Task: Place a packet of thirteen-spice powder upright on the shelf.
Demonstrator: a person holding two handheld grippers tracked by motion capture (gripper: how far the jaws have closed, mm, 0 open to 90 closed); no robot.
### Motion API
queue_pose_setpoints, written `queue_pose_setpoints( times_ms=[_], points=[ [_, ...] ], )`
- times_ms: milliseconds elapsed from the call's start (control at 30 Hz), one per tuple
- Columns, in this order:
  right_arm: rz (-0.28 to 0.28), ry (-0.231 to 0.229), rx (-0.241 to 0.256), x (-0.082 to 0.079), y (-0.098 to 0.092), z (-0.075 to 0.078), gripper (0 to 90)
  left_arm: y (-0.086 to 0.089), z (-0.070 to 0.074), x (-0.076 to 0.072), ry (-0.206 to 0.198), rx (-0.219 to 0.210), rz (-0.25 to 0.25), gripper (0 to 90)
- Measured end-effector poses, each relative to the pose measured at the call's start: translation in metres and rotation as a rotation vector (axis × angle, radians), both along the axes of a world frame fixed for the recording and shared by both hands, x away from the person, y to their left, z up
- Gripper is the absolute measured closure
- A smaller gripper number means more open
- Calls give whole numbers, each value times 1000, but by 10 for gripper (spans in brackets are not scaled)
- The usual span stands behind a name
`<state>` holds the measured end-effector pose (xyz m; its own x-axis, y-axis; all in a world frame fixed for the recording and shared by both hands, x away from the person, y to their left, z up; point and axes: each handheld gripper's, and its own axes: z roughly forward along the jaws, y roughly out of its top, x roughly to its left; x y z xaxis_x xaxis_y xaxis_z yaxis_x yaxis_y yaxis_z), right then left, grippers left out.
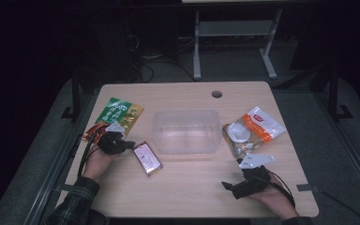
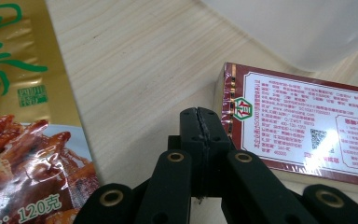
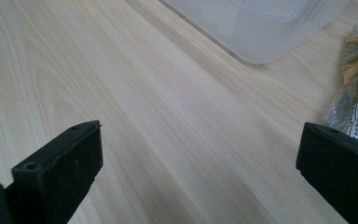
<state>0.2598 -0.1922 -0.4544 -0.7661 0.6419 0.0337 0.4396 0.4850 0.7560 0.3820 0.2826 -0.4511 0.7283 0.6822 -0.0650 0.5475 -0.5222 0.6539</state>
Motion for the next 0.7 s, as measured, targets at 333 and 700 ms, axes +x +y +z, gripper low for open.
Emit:
queue_pose_setpoints(
  times_ms=[333,700],
  points=[
    [-3,-1,-5,0,0,0,0,-7,1,-11,21,13,-38,899],
    [-2,-5,-8,0,-1,0,0,-20,2,-32,56,-2,-112,899]
  ],
)
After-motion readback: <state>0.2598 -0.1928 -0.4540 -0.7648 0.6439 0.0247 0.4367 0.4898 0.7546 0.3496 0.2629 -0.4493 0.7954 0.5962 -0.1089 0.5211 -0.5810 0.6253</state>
